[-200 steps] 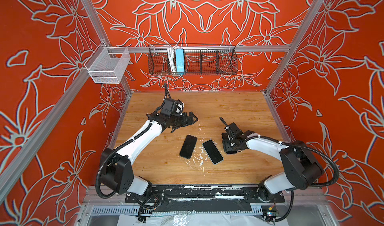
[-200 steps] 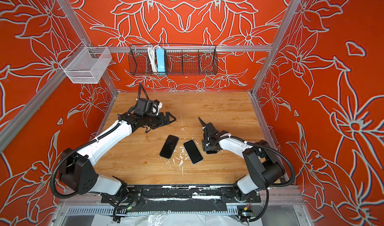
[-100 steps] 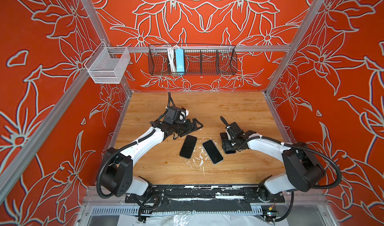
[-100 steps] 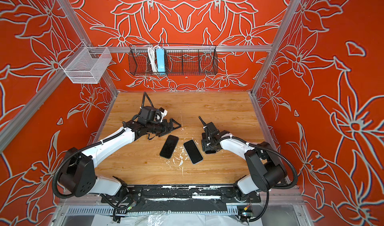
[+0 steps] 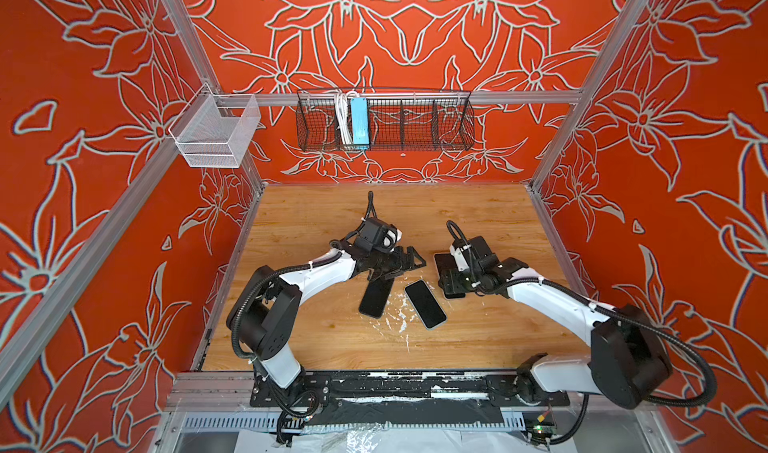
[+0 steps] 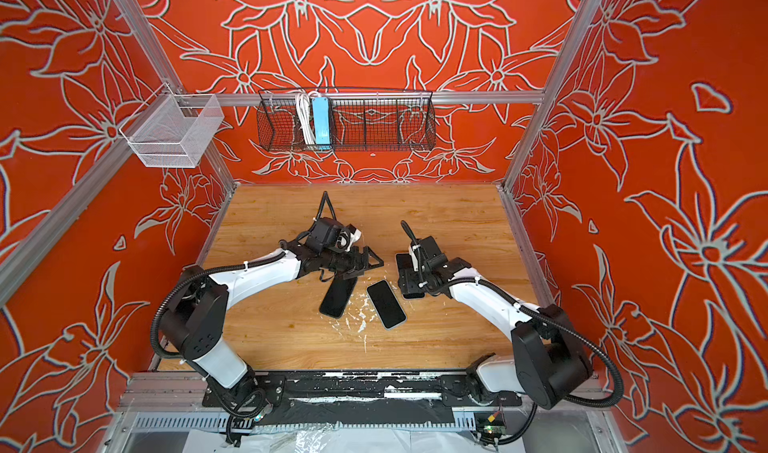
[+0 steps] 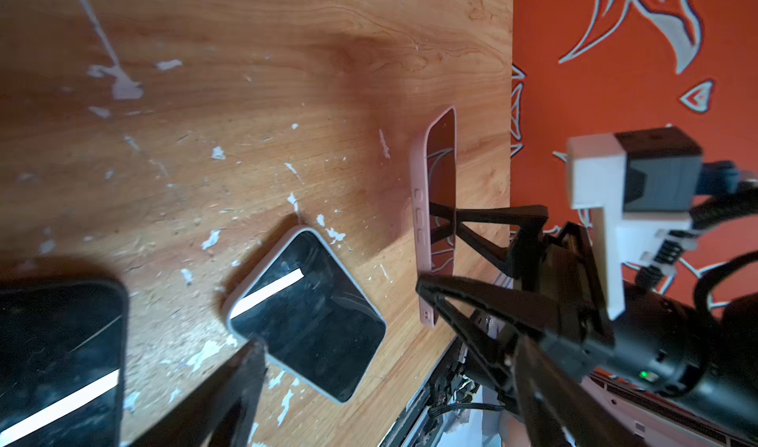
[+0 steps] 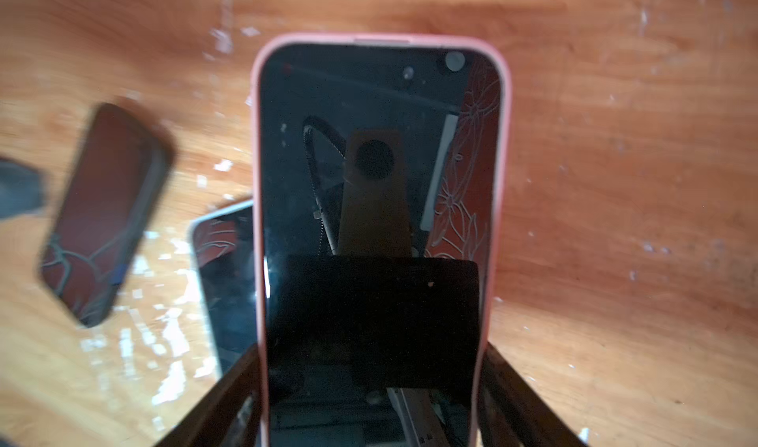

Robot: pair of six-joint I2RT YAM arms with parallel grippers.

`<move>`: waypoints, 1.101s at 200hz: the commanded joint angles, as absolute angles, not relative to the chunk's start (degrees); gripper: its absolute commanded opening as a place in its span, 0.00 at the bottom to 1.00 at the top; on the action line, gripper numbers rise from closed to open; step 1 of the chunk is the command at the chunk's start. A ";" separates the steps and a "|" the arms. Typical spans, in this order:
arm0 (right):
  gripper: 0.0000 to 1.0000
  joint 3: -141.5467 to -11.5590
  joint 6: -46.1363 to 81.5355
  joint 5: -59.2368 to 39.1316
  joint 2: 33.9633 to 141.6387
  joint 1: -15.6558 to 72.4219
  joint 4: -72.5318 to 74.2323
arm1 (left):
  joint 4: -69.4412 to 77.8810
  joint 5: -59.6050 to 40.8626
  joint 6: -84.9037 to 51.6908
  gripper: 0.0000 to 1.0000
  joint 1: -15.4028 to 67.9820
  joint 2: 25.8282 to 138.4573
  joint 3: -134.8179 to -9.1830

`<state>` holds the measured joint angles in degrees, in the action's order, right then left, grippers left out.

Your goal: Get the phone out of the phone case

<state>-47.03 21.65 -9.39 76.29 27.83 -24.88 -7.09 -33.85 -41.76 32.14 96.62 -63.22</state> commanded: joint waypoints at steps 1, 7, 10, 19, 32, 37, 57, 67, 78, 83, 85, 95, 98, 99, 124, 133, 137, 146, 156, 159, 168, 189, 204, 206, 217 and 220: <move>0.36 -49.96 21.61 -14.68 74.71 27.70 -25.35 | -4.58 -35.62 -42.84 0.90 33.63 98.68 -66.36; 0.36 -50.38 21.62 -15.05 74.63 27.71 -25.63 | -4.48 -35.92 -42.96 0.90 33.84 99.15 -66.95; 0.36 -50.50 21.62 -15.23 74.66 27.69 -25.78 | -4.48 -35.94 -42.98 0.89 34.04 99.41 -67.19; 0.36 -50.79 21.62 -15.62 74.54 27.75 -25.97 | -4.33 -35.95 -43.08 0.88 34.42 99.95 -67.85; 0.36 -51.06 21.71 -16.07 74.20 27.73 -25.93 | -4.33 -35.99 -43.15 0.86 34.78 100.73 -68.57; 0.36 -51.19 21.71 -16.32 74.14 27.77 -26.01 | -4.31 -36.10 -43.15 0.84 34.80 101.01 -68.80; 0.36 -51.53 21.95 -17.19 73.62 27.78 -26.19 | -4.35 -36.12 -43.33 0.76 34.89 102.09 -69.44; 0.36 -51.50 22.14 -17.48 73.40 27.81 -26.19 | -4.47 -36.29 -43.18 0.69 34.89 102.52 -69.95; 0.36 -51.42 22.22 -17.55 73.19 27.86 -26.10 | -4.53 -36.14 -43.15 0.62 34.97 102.89 -70.37; 0.36 -51.34 22.32 -17.58 73.04 27.86 -26.10 | -4.66 -35.97 -43.15 0.58 34.92 102.98 -70.55; 0.36 -51.33 22.32 -17.58 73.04 27.84 -26.17 | -4.66 -35.89 -43.11 0.58 34.90 103.02 -70.63; 0.36 -51.34 22.34 -17.49 72.88 27.83 -26.19 | -4.98 -35.45 -43.07 0.56 34.99 103.29 -70.96; 0.36 -51.33 22.33 -17.49 72.86 27.80 -26.19 | -5.07 -35.23 -43.07 0.55 35.03 103.41 -71.08; 0.36 -51.35 22.28 -17.49 72.80 27.80 -26.19 | -5.13 -35.19 -43.07 0.55 35.05 103.47 -71.09; 0.36 -51.37 22.49 -17.75 72.61 27.87 -26.06 | -5.27 -34.02 -43.50 0.54 35.16 104.46 -71.53; 0.36 -51.33 22.58 -17.84 72.60 27.95 -26.02 | -5.19 -33.88 -43.76 0.54 35.29 104.85 -71.76; 0.36 -51.34 22.59 -17.84 72.65 27.94 -26.02 | -5.14 -33.76 -43.92 0.54 35.31 104.97 -71.80; 0.36 -51.25 22.54 -17.85 72.61 27.89 -25.93 | -4.97 -33.49 -44.33 0.54 35.33 105.31 -71.98; 0.36 -51.16 22.67 -17.76 72.51 27.86 -25.93 | -4.75 -33.40 -44.80 0.53 35.47 105.64 -72.14; 0.36 -51.08 22.68 -17.69 72.52 27.89 -25.93 | -4.63 -33.40 -45.01 0.53 35.50 105.73 -72.16; 0.36 -50.89 22.68 -17.67 72.47 27.88 -25.84 | -4.34 -33.40 -45.41 0.49 35.59 105.96 -72.33; 0.36 -50.71 22.76 -17.93 72.34 27.95 -25.84 | -3.76 -33.31 -46.21 0.39 35.90 106.67 -72.75; 0.36 -50.63 22.85 -17.93 72.40 28.03 -25.88 | -3.16 -33.61 -46.74 0.35 36.03 107.25 -73.08; 0.36 -50.58 22.83 -17.89 72.35 28.01 -25.92 | -3.05 -33.69 -46.82 0.35 36.03 107.23 -73.11; 0.36 -50.63 22.76 -17.76 72.29 27.99 -26.00 | -2.54 -33.92 -47.34 0.33 36.04 107.47 -73.30; 0.36 -50.65 22.70 -17.76 72.25 28.01 -26.01 | -2.35 -33.93 -47.49 0.32 36.11 107.53 -73.30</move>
<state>-49.04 22.02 -16.93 74.11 27.86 -26.81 -4.49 -33.56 -45.95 35.66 106.56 -71.72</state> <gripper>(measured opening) 0.754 0.344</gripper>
